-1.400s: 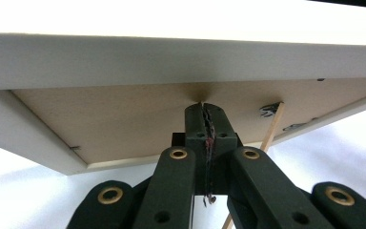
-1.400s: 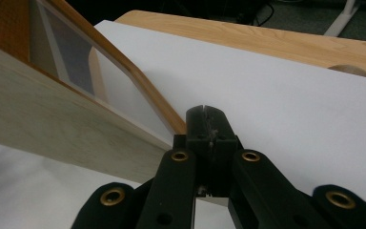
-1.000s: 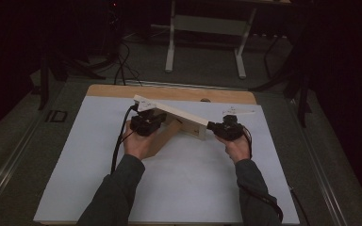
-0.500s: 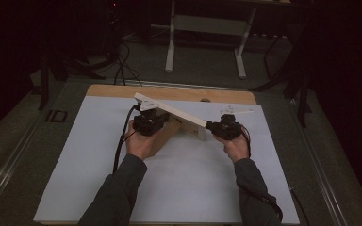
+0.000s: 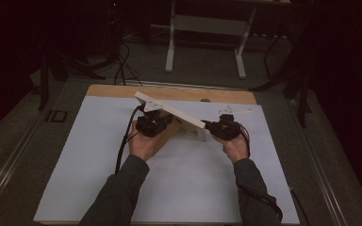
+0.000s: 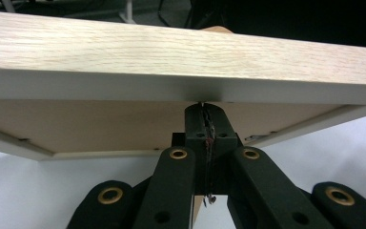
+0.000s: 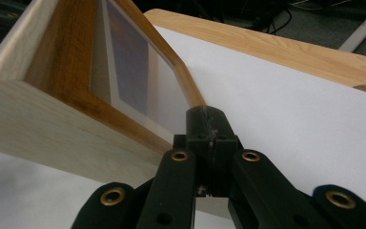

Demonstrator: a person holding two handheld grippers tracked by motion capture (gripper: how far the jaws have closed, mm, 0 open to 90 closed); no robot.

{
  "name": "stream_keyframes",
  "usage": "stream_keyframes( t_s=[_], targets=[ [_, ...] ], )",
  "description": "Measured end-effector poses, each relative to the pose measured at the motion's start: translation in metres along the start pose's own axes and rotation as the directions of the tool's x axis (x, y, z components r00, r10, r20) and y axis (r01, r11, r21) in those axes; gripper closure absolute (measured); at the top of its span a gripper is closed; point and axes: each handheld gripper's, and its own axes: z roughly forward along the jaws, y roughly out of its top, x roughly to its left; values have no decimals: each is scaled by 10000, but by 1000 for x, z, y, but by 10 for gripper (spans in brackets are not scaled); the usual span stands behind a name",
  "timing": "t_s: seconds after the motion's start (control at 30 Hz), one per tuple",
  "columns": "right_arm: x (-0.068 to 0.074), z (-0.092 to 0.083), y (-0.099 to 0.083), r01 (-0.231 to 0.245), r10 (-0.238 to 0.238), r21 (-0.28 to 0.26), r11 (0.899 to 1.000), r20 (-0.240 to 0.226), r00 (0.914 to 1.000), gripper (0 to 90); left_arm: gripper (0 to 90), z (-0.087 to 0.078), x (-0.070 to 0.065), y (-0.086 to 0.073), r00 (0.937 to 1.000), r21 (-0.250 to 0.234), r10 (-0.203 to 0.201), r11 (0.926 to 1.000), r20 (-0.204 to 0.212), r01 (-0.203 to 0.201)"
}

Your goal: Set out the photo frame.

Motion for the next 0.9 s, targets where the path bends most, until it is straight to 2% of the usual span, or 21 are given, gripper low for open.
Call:
stream_keyframes(
  t_s=[0.43, 0.9],
  targets=[
    [2, 0, 0, 22, -22, -47, 10000, -102, 9999, 899, 900, 4, -6, 0, 10000, 175, 75, 9998, 6, -75],
    [6, -2, 1, 124, -125, -62, 9999, -324, 9994, 898, 900, 0, -11, 3, 9998, -30, 165, 9999, 102, -164]
  ],
)
